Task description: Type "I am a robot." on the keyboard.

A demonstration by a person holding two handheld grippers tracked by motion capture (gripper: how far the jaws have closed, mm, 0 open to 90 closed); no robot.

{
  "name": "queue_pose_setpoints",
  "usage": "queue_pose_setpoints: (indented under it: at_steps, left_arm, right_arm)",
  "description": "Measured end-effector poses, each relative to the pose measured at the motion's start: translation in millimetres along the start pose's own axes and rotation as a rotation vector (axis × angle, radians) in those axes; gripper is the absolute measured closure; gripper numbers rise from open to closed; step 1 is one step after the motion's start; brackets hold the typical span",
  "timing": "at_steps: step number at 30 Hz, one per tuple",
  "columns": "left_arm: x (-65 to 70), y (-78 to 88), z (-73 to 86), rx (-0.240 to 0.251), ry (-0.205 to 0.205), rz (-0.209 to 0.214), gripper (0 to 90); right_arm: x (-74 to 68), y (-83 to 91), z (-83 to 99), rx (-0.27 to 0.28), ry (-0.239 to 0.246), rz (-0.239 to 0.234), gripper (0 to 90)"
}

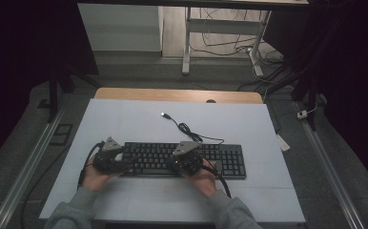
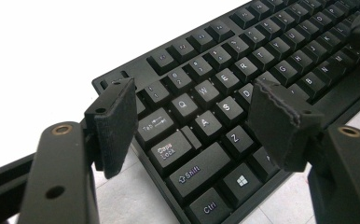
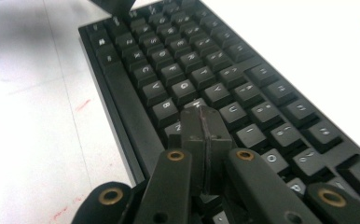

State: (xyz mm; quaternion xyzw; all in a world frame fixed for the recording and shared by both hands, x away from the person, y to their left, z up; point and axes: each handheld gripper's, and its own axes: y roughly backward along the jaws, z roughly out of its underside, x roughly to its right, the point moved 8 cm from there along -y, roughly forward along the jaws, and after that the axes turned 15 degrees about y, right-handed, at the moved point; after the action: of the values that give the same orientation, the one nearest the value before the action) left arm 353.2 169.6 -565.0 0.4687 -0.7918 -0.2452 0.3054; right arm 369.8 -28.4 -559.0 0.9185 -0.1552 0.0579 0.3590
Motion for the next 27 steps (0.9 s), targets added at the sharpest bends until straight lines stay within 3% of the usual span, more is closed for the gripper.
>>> queue_pose_setpoints:
  at_steps: [9,16,27]
  left_arm:
    - [-1.4,0.1,0.0,0.003,0.001,-0.005,32.4]
    - [-0.4,0.6,-0.2,0.004,-0.004,-0.005,32.4]
    - [0.0,0.7,0.0,0.003,-0.003,-0.002,32.3]
  right_arm:
    - [11.0,16.1,4.5,0.034,-0.029,0.028,89.4]
    - [21.4,37.5,15.5,0.051,-0.062,0.084,68.2]
    - [31.4,71.2,37.5,0.067,-0.109,0.151,55.2]
